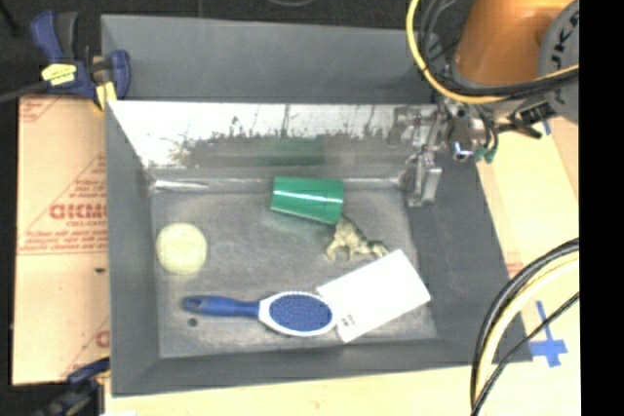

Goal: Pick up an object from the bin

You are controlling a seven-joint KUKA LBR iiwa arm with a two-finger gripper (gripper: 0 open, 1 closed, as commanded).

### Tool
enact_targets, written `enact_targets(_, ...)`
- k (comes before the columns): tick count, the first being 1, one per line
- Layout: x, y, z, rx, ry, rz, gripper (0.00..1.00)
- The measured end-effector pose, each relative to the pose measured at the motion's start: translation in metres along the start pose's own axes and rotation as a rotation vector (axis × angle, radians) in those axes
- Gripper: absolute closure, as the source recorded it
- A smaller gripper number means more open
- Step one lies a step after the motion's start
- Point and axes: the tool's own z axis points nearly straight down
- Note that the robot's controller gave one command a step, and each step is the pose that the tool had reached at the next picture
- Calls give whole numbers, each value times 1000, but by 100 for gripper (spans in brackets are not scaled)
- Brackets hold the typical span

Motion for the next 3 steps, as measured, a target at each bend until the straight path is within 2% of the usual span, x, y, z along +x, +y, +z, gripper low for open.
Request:
enact_targets(1, -1, 0, -5, 1, -8, -2, 0)
enact_targets(2, -5, 35, 67, -1, -12, 27, 0)
enact_targets(3, 4, 53, 80, 0, -2, 4, 0)
